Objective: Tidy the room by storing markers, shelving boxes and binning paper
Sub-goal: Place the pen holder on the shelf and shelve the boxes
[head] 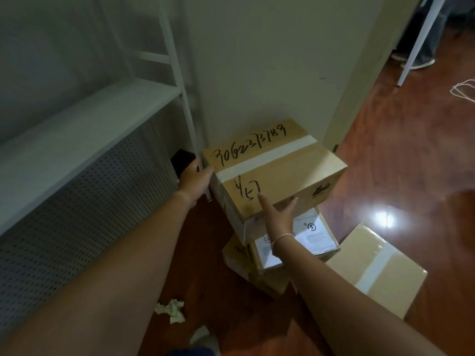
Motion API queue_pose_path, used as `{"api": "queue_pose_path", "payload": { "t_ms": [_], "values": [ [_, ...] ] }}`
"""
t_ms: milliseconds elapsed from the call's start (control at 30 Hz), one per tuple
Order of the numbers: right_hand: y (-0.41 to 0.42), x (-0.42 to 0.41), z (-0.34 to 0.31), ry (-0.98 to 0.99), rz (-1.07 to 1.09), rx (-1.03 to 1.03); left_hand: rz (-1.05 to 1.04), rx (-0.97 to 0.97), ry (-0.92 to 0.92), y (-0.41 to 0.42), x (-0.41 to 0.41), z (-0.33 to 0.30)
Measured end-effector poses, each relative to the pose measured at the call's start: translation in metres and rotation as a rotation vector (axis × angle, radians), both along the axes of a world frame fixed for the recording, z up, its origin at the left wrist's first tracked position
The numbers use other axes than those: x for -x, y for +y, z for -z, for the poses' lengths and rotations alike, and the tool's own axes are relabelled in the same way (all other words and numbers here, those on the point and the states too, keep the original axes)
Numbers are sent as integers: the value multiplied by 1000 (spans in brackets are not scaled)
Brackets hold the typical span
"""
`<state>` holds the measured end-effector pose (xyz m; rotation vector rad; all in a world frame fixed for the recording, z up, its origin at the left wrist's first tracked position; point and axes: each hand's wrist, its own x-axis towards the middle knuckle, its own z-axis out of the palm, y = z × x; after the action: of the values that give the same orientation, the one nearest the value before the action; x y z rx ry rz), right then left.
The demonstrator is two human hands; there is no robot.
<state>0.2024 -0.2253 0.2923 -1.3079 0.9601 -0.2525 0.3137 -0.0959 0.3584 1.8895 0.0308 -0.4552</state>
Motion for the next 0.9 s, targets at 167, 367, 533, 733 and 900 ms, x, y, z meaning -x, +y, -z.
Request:
{"api": "queue_pose_path", "payload": {
  "t_ms": [167,367,533,733,900],
  "values": [
    [2,-5,13,-36,49,32,57,-16,-35,-14,-28,12],
    [-17,2,23,-85,32,31,37,-15,10,-23,-43,32],
    [-45,13,25,-122,40,39,16,-5,16,-23,-43,39],
    [-55,26,34,-145,87,-81,83,-45,111,-15,-18,49],
    [-68,40,24,-196,76,-98,16,38,139,-13,15,38]
  ]
}}
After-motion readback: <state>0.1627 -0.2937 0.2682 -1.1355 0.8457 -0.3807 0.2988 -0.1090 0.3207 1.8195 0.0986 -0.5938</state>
